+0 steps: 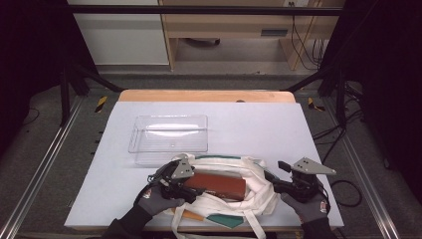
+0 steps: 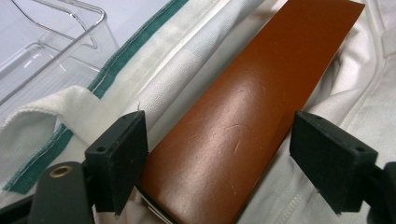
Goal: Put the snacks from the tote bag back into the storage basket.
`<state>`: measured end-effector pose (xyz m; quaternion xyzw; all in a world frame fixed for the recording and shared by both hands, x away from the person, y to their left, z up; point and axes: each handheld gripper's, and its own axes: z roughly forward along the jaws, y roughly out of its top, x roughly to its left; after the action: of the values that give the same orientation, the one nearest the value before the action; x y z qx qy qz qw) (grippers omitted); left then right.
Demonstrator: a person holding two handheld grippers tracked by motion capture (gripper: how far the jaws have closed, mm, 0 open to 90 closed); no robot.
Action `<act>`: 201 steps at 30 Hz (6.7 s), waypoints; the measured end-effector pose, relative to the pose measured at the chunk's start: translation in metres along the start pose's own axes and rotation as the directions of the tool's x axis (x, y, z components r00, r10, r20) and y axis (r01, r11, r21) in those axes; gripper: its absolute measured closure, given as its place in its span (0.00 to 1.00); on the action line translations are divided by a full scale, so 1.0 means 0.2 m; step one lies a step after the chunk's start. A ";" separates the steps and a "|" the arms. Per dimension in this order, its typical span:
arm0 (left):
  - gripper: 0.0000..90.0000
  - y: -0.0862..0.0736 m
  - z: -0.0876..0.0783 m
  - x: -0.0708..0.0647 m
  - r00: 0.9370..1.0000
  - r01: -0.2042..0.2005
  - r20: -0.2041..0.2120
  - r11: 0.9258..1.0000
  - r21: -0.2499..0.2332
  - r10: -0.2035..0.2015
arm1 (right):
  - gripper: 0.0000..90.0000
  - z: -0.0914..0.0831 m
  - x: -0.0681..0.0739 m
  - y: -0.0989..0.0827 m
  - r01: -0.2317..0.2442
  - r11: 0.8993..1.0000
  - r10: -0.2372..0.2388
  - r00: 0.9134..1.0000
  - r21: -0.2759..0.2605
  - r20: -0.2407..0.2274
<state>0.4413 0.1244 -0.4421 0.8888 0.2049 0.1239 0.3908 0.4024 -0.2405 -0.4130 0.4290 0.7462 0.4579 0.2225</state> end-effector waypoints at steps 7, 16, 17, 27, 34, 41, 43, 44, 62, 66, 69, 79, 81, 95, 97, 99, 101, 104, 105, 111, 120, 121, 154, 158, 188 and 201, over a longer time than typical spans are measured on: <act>0.20 -0.01 0.00 0.01 0.999 0.018 0.026 1.000 0.001 -0.018 | 0.41 0.00 0.00 0.00 -0.001 1.000 0.001 1.000 0.004 -0.003; 0.28 0.01 -0.02 -0.01 0.998 0.047 0.045 0.999 0.011 -0.048 | 0.42 0.00 0.00 0.00 0.001 1.000 -0.001 1.000 0.000 -0.006; 0.29 0.01 -0.02 -0.01 0.998 0.047 0.045 0.999 0.011 -0.048 | 0.42 0.00 0.00 0.00 0.001 1.000 -0.001 1.000 0.000 -0.006; 0.21 0.00 0.02 -0.02 0.999 -0.030 0.033 0.999 0.044 0.029 | 0.42 0.00 0.00 0.00 -0.004 1.000 0.004 1.000 -0.003 -0.006; 0.21 0.01 0.02 0.00 0.996 0.015 0.083 0.998 0.066 -0.020 | 0.42 0.00 0.00 0.00 0.001 1.000 -0.001 1.000 -0.002 -0.009; 0.20 0.03 0.07 0.01 0.994 -0.023 0.110 0.994 0.110 0.011 | 0.42 0.01 0.00 0.00 0.002 1.000 -0.002 1.000 0.001 -0.010; 0.20 0.03 0.08 0.00 0.995 -0.029 0.103 0.993 0.116 0.017 | 0.42 0.00 0.00 0.00 0.001 1.000 -0.001 1.000 0.001 -0.013; 0.20 0.03 0.08 0.00 0.995 -0.038 0.099 0.991 0.126 0.025 | 0.42 0.00 0.00 0.00 0.003 1.000 -0.003 1.000 -0.002 -0.010; 0.43 0.09 -0.03 -0.08 0.994 -0.028 0.110 0.993 0.112 0.016 | 0.43 -0.02 -0.01 -0.01 -0.001 1.000 0.001 1.000 -0.014 -0.005; 0.42 0.05 -0.01 -0.10 0.996 -0.028 0.091 0.992 0.120 0.017 | 0.43 -0.01 -0.01 -0.01 0.003 1.000 -0.003 1.000 -0.012 -0.003; 0.40 0.06 0.00 -0.11 0.997 -0.026 0.074 0.992 0.120 0.017 | 0.43 -0.01 -0.01 -0.01 0.001 1.000 -0.001 1.000 -0.013 -0.001; 0.34 0.14 0.04 -0.12 0.997 -0.033 0.076 0.992 0.124 0.024 | 0.42 -0.01 -0.01 0.00 -0.001 1.000 0.001 1.000 -0.014 -0.004; 0.35 0.14 0.05 -0.12 0.996 -0.035 0.082 0.991 0.126 0.025 | 0.42 -0.01 -0.01 0.00 0.000 1.000 0.000 1.000 -0.012 -0.004; 0.38 0.16 0.16 -0.10 0.991 -0.091 0.116 0.977 0.191 0.070 | 0.42 0.00 0.00 0.00 0.006 1.000 -0.006 1.000 -0.005 -0.007; 0.38 0.16 0.18 -0.11 0.990 -0.102 0.117 0.974 0.200 0.080 | 0.42 0.00 0.00 0.00 0.008 1.000 -0.008 1.000 -0.007 -0.006; 0.39 0.16 0.19 -0.11 0.990 -0.105 0.115 0.974 0.202 0.083 | 0.42 0.00 0.00 0.00 0.004 1.000 -0.004 1.000 -0.006 -0.006; 0.41 0.16 0.19 -0.12 0.988 -0.122 0.116 0.971 0.205 0.100 | 0.42 0.00 0.00 0.00 0.002 1.000 -0.002 1.000 -0.005 -0.007; 0.43 0.16 0.18 -0.12 0.987 -0.136 0.118 0.969 0.206 0.113 | 0.42 0.00 0.00 0.00 0.001 1.000 -0.001 1.000 -0.006 -0.008; 0.44 0.16 0.18 -0.12 0.986 -0.136 0.120 0.969 0.205 0.113 | 0.42 0.00 0.00 0.00 0.004 1.000 -0.004 1.000 -0.005 -0.008; 0.45 0.16 0.18 -0.13 0.986 -0.141 0.119 0.970 0.200 0.119 | 0.42 -0.01 -0.01 -0.01 0.002 1.000 -0.002 1.000 -0.010 -0.004; 0.46 0.17 0.14 -0.13 0.986 -0.138 0.122 0.975 0.175 0.117 | 0.34 -0.03 -0.03 0.00 -0.018 0.998 0.019 0.999 -0.054 0.027; 0.46 0.18 0.13 -0.13 0.986 -0.133 0.119 0.977 0.165 0.114 | 0.32 -0.04 -0.04 0.00 -0.021 0.998 0.023 0.999 -0.057 0.030; 0.47 0.33 -0.21 -0.09 0.992 -0.068 0.098 0.996 -0.049 0.073 | 0.17 -0.10 -0.13 0.00 -0.067 0.990 0.086 0.985 -0.125 0.153; 0.47 0.33 -0.27 -0.07 0.995 -0.049 0.084 0.996 -0.081 0.056 | 0.17 -0.10 -0.13 -0.01 -0.064 0.991 0.083 0.984 -0.121 0.159; 0.47 0.25 -0.51 0.17 0.993 0.073 -0.087 0.991 -0.114 -0.084 | 0.17 -0.08 -0.12 -0.01 -0.053 0.993 0.070 0.984 -0.109 0.162; 0.48 0.26 -0.58 0.28 0.983 0.094 -0.145 0.988 -0.122 -0.112 | 0.17 -0.09 -0.12 -0.02 -0.051 0.992 0.069 0.984 -0.116 0.161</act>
<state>0.4613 0.1935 -0.3237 0.8412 0.2722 0.1821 0.4303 0.4003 -0.2705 -0.4083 0.4746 0.6851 0.4684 0.2932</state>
